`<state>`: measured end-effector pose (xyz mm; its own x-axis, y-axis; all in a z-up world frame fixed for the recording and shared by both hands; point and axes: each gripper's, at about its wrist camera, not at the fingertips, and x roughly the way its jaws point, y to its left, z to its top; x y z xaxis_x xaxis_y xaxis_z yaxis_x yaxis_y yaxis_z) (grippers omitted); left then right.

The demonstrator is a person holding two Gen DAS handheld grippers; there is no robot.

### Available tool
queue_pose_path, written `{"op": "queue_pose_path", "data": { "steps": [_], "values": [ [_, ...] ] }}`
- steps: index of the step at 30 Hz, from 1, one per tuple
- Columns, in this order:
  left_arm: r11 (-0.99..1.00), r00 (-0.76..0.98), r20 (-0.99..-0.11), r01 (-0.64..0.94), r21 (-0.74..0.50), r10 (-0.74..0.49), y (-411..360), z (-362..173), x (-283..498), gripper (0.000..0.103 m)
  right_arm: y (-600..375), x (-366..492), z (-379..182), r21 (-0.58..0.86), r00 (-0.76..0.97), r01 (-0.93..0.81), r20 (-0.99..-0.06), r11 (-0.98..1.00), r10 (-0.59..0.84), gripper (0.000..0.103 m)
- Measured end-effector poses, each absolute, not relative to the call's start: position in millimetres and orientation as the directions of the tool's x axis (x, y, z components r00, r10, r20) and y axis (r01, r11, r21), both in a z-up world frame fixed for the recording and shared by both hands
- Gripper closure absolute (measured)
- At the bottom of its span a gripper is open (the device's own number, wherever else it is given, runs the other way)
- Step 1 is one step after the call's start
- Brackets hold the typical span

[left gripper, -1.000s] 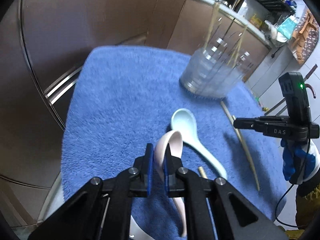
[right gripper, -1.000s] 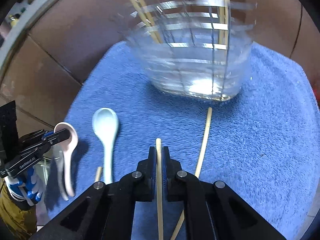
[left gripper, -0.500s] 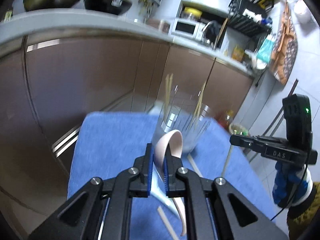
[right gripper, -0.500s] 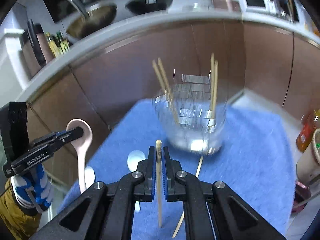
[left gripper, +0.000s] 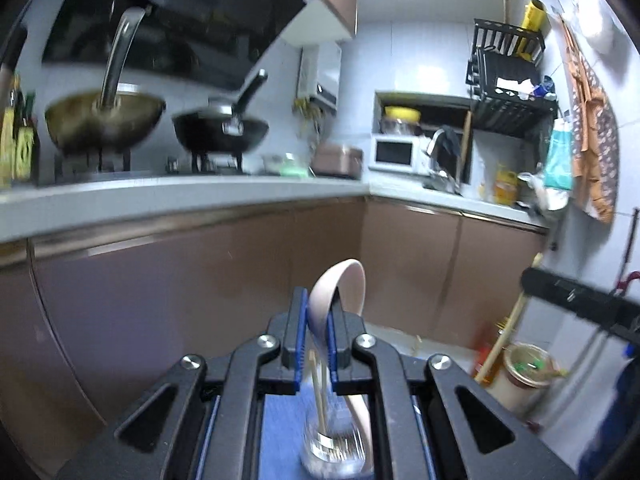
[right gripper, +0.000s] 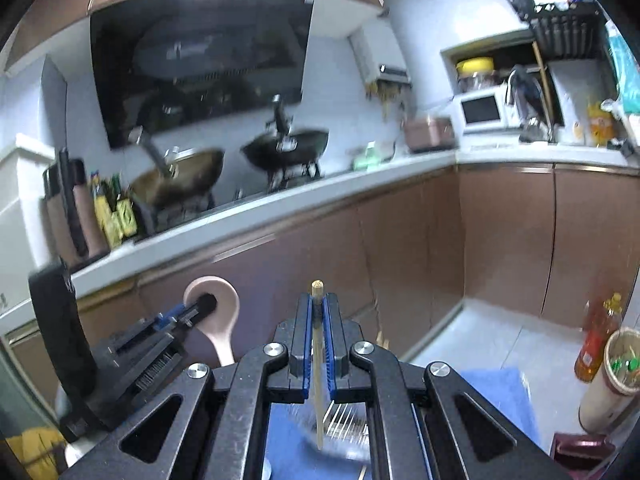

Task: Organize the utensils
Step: 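Lift the pink spoon with the left tool toward the holder while the right tool carries its chopstick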

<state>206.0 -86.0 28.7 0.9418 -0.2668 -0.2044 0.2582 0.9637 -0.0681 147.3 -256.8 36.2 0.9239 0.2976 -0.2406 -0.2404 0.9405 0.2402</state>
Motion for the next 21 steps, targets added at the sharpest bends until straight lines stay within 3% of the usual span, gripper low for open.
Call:
{"op": "queue_pose_path", "data": {
  "steps": [9, 21],
  "values": [
    [0.988, 0.984, -0.093, 0.151, -0.022, -0.152, -122.9, -16.0, 235.4, 0.095, -255.3, 190.1, 9.9, 0.177, 0.958, -0.159, -0.21, 0.971, 0.195, 0.097],
    [0.988, 0.989, -0.048, 0.14, 0.061, -0.137, -139.6, -83.9, 227.1, 0.09, -259.8, 205.5, -73.3, 0.196, 0.912, -0.129, -0.361, 0.972, 0.194, 0.096]
  ]
}}
